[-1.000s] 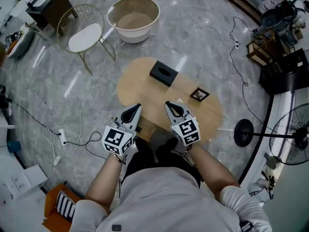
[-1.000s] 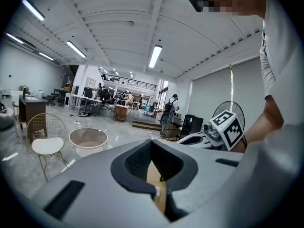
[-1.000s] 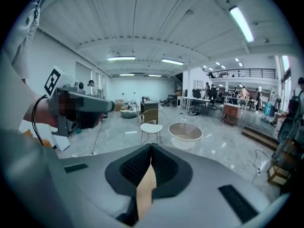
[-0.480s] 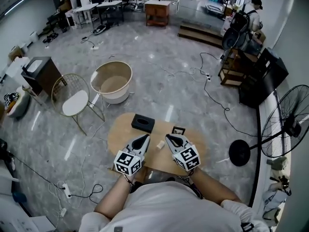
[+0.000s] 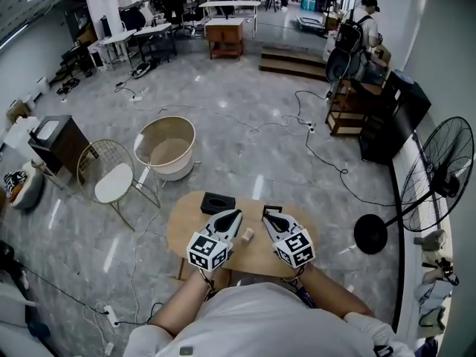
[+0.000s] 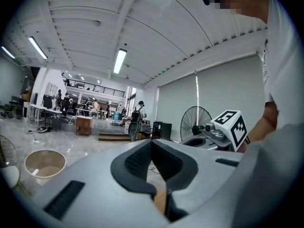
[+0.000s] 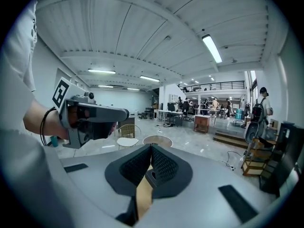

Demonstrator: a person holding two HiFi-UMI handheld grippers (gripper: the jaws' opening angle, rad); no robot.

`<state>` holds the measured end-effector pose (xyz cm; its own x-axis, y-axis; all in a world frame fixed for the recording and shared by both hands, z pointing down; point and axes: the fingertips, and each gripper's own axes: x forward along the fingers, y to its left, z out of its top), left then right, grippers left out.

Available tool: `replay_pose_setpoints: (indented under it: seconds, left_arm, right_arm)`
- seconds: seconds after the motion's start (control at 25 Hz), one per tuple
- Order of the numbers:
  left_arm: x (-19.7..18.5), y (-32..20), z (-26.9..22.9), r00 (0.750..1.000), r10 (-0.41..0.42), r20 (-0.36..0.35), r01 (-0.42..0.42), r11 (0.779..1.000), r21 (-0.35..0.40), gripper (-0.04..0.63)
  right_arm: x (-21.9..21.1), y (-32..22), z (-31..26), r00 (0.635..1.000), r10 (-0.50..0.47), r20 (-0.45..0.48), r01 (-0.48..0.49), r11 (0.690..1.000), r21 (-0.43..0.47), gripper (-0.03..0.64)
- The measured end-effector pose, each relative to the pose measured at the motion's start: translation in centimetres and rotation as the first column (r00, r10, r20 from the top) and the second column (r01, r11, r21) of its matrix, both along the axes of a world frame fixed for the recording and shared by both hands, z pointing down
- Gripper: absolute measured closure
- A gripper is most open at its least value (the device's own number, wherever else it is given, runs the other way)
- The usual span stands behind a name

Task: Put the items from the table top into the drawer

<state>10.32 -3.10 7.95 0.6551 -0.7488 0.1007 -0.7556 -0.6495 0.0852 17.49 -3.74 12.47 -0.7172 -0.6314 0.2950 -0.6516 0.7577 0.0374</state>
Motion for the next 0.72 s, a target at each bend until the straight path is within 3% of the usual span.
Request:
replay_pose_setpoints:
  seconds: [0.48,0.72]
  left_arm:
    - [-6.9,3.3,0.0,0.989,0.146,0.036,-0.146,0.989,0.004,0.586]
    - [-9.5,3.6,1.3,0.984,0.178,0.028,-0.178,0.984,-0.022,0.586]
  right_arm:
    - [-5.9,1.8,0.0,0.983,0.180,0.043,-0.179,0.984,-0.023,0.588]
    - [-8.7,3.1,2.3,0.975,0.219,0.042,-0.215,0.974,-0.077,0.588]
